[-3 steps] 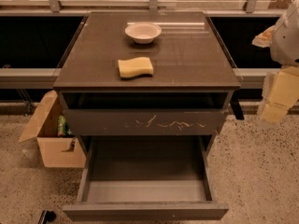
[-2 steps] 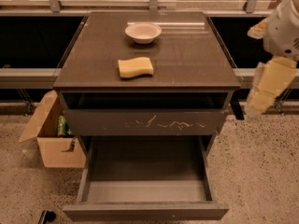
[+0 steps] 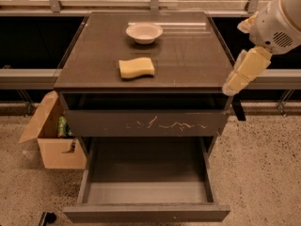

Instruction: Place sponge into middle drawer

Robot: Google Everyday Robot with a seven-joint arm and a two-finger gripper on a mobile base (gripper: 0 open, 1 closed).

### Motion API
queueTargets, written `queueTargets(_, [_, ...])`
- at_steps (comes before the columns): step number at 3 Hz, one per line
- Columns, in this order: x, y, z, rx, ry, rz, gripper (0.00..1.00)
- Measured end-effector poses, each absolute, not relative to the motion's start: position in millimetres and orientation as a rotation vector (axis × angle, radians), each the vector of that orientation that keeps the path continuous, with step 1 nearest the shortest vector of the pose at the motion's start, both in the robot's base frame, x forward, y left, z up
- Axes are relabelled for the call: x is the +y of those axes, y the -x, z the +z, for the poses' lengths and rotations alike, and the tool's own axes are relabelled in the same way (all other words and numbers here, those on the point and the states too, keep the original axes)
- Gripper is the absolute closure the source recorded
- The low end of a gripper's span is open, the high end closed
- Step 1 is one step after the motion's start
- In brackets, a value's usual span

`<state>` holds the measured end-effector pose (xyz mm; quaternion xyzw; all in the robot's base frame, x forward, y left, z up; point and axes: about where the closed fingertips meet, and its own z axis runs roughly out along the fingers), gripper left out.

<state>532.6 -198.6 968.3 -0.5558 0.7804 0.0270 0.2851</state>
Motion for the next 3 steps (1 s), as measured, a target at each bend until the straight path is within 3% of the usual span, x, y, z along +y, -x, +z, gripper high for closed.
queueTargets(1, [-173.4, -556.3, 959.1, 1.994, 1.362, 0.285, 0.0])
queueTargets(3, [-151.0, -574.2, 949.0, 1.95, 1.406, 0.33, 0.0])
